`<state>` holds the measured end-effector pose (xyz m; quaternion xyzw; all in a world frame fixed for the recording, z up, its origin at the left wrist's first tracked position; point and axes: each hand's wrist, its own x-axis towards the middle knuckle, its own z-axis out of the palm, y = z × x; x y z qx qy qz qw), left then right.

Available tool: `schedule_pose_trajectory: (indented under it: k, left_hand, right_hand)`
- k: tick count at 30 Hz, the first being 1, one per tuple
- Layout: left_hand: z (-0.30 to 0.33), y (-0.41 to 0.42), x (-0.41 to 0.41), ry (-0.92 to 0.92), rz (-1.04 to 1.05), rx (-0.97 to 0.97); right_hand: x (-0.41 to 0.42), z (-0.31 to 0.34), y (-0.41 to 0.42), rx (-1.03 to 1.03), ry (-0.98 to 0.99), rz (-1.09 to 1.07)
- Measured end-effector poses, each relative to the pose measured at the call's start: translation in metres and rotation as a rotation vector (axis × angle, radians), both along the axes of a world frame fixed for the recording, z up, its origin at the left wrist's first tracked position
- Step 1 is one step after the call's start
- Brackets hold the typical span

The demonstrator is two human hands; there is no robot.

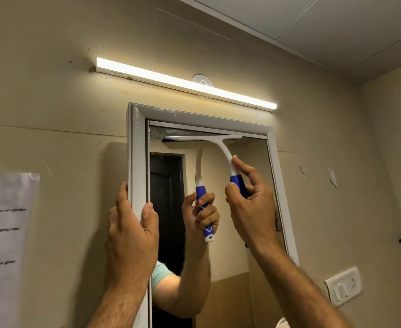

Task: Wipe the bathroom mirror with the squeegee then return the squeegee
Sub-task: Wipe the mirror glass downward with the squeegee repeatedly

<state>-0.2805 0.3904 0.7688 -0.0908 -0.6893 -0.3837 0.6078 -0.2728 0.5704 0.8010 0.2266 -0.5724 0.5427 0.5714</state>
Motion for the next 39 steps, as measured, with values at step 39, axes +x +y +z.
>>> schedule_pose_trajectory:
  k: [39]
  left_hand:
    - [0.001, 0.006, 0.004, -0.013, 0.049, 0.050]
  right_hand:
    - [0.010, -0.004, -0.042, -0.050, -0.090, 0.385]
